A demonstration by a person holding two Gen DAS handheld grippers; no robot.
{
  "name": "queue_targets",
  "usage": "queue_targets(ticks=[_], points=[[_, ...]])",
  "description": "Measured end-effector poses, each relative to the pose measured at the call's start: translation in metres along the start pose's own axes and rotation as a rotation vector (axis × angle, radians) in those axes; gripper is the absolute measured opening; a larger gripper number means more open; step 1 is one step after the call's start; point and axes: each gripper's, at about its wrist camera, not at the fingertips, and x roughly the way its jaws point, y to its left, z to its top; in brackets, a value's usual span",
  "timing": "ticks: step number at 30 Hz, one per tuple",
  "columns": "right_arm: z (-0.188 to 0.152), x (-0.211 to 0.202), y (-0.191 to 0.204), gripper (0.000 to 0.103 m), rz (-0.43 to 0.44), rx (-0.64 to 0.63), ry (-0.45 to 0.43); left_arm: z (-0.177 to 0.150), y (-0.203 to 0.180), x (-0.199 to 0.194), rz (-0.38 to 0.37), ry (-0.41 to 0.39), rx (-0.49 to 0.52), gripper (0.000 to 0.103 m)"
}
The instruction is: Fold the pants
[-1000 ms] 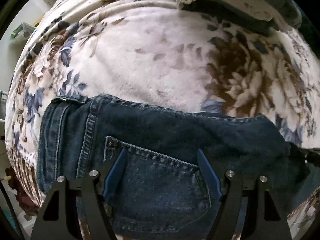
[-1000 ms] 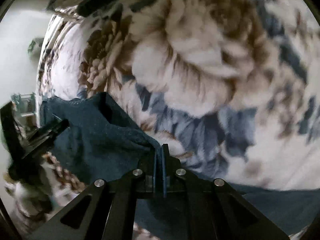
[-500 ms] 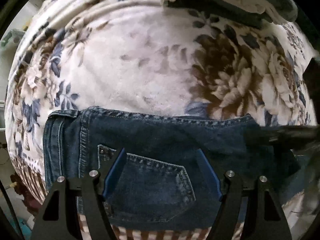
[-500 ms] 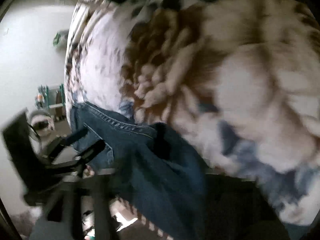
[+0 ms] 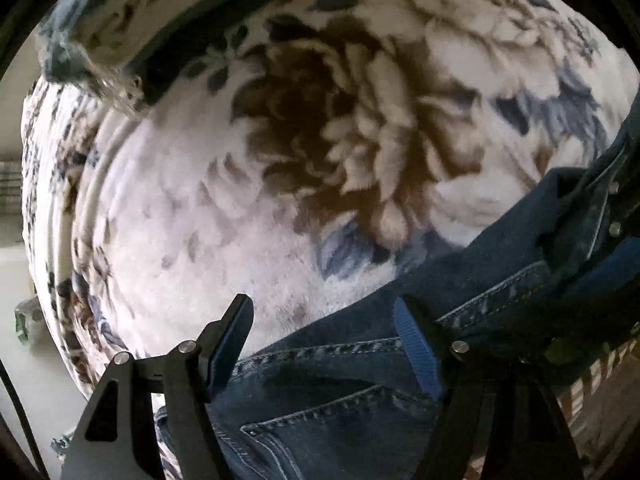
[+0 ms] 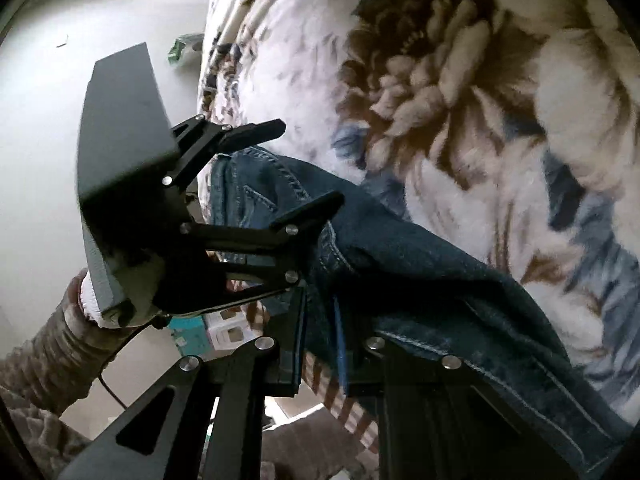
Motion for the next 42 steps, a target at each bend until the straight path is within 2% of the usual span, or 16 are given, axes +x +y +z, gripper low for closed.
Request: queue_targets(ticks=[3, 5, 8, 11, 13, 14, 16, 20, 23, 25, 27, 29, 34, 36, 38, 42], points=[[0.012, 0.003, -0.01, 0.034, 0.018, 0.055, 0.006, -0.004, 0.007, 0.008, -0.024, 0.013, -0.074, 0.071], [0.02, 0.002, -0.014, 0.057, 0.024, 0.076, -0.011, -0.012, 0.014, 0.009, -0.042, 0.025, -0.136, 0.071], [0.036, 0.017, -0.015, 0.069, 0.03, 0.102, 0.001, -0.027, 0.024, 0.009, -0.053, 0.01, -0.203, 0.071], [0.054, 0.051, -0.019, 0.069, -0.003, 0.161, 0.066, -0.036, 0.038, 0.003, -0.047, -0.001, -0.271, 0.071], [0.057, 0.064, -0.015, 0.054, -0.042, 0.15, 0.104, -0.044, 0.045, -0.004, -0.007, -0.007, -0.317, 0.071], [0.058, 0.066, -0.011, 0.029, -0.047, 0.146, 0.124, -0.049, 0.047, -0.008, -0.006, -0.015, -0.343, 0.071], [0.057, 0.051, -0.011, 0.017, -0.002, 0.186, 0.096, -0.071, 0.042, -0.013, -0.003, -0.026, -0.39, 0.071], [0.048, -0.004, -0.036, 0.017, 0.098, 0.299, -0.067, -0.088, 0.039, 0.002, -0.026, 0.005, -0.445, 0.071], [0.047, 0.004, -0.047, 0.03, 0.154, 0.331, 0.004, -0.096, 0.04, 0.012, -0.044, 0.022, -0.467, 0.071], [0.052, 0.017, -0.041, 0.046, 0.116, 0.293, 0.071, -0.1, 0.039, 0.013, -0.042, 0.021, -0.46, 0.071], [0.057, 0.03, -0.028, 0.048, 0.069, 0.226, 0.125, -0.108, 0.036, 0.016, -0.043, 0.027, -0.456, 0.071], [0.066, 0.031, -0.02, 0.014, -0.076, 0.177, 0.142, -0.116, 0.026, 0.02, -0.047, 0.029, -0.454, 0.071], [0.091, -0.021, -0.036, 0.015, -0.161, 0.278, -0.038, -0.129, 0.018, 0.021, -0.059, 0.033, -0.478, 0.071], [0.083, -0.038, -0.038, 0.021, -0.187, 0.3, -0.045, -0.139, 0.025, 0.012, -0.087, 0.018, -0.532, 0.071], [0.069, -0.048, -0.03, 0.064, -0.237, 0.282, -0.058, -0.154, 0.034, 0.0, -0.116, -0.002, -0.603, 0.071], [-0.008, -0.079, -0.03, 0.071, -0.237, 0.369, -0.191, -0.197, 0.056, -0.02, -0.127, -0.04, -0.778, 0.071]])
